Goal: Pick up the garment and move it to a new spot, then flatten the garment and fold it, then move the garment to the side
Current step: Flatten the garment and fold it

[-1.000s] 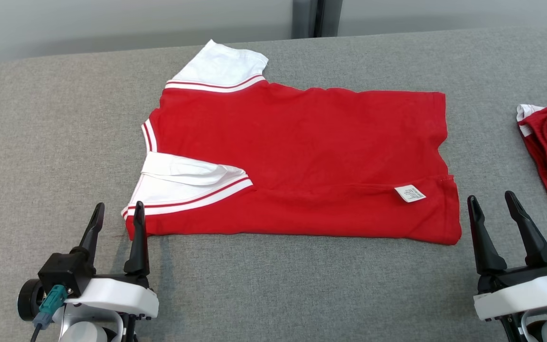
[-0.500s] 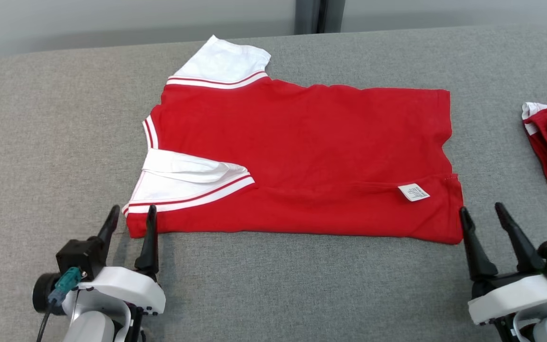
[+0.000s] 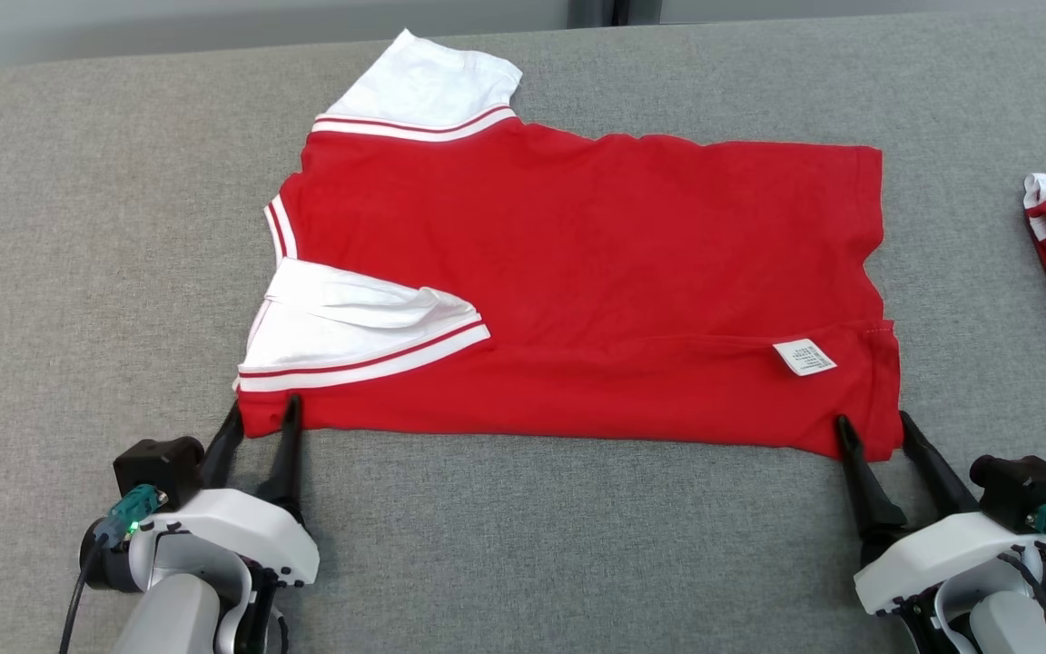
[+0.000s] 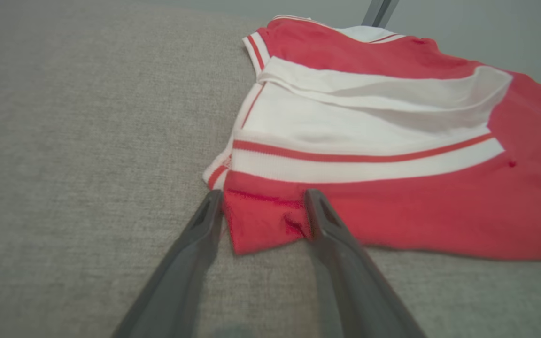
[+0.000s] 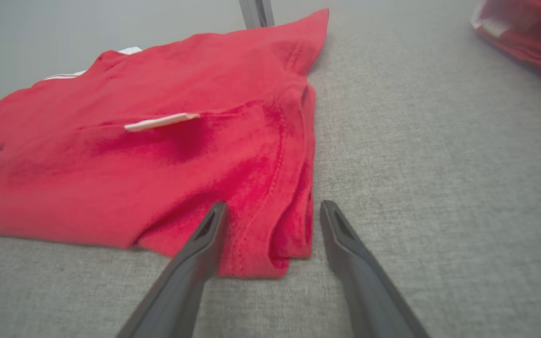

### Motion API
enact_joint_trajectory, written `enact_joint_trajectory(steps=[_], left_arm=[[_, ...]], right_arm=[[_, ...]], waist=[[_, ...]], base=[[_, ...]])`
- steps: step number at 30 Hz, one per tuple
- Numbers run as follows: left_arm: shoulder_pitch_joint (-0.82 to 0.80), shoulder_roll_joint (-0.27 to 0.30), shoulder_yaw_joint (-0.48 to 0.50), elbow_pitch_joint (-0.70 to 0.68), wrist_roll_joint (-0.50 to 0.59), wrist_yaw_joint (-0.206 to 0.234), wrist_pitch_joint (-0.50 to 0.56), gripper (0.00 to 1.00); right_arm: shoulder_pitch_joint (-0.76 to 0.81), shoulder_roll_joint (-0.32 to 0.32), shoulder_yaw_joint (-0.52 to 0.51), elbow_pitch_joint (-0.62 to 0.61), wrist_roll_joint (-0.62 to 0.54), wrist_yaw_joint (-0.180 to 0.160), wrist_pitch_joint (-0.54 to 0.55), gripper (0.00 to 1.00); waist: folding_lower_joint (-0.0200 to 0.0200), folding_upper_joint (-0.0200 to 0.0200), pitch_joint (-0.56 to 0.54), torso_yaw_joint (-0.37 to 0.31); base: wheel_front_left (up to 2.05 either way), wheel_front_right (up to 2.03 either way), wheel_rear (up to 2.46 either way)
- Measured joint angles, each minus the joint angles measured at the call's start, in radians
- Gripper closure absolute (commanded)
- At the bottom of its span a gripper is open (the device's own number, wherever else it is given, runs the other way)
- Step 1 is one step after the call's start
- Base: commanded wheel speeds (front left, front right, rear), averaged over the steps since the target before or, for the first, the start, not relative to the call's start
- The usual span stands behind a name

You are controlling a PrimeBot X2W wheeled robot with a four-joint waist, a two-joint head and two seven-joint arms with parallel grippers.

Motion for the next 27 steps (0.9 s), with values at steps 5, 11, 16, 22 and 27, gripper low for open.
enact_joint_trajectory(steps=[5,11,16,22,27], left_arm=[[-0.015,-0.005,-0.007,0.017,-0.015,-0.013,-0.005,1.0],[0.02,0.005,-0.005,-0.034,-0.022,-0.014,-0.017,1.0],[0.113,0.019,-0.006,-0.128,-0.024,0.001,0.0,1.0],[0.236,0.023,-0.011,-0.248,-0.032,0.038,0.05,1.0],[0.35,0.009,-0.024,-0.36,-0.048,0.068,0.095,1.0]], right_arm=[[-0.023,-0.018,0.043,0.039,0.045,0.0,-0.003,1.0],[-0.008,-0.045,0.067,0.021,0.097,0.0,-0.002,1.0],[0.056,-0.084,0.085,-0.008,0.132,0.0,0.0,1.0],[0.136,-0.114,0.073,-0.048,0.156,0.0,0.013,1.0],[0.219,-0.122,0.026,-0.08,0.16,0.0,0.034,1.0]], waist=[[0.0,0.0,-0.005,0.002],[-0.0001,0.0,-0.024,0.007],[0.0,0.0,-0.053,0.016],[0.0,0.0,-0.083,0.029],[0.0,0.0,-0.105,0.041]], base=[[0.0,0.0,0.0],[0.0,0.0,0.0],[0.0,0.0,0.0],[0.0,0.0,0.0],[0.0,0.0,0.0]])
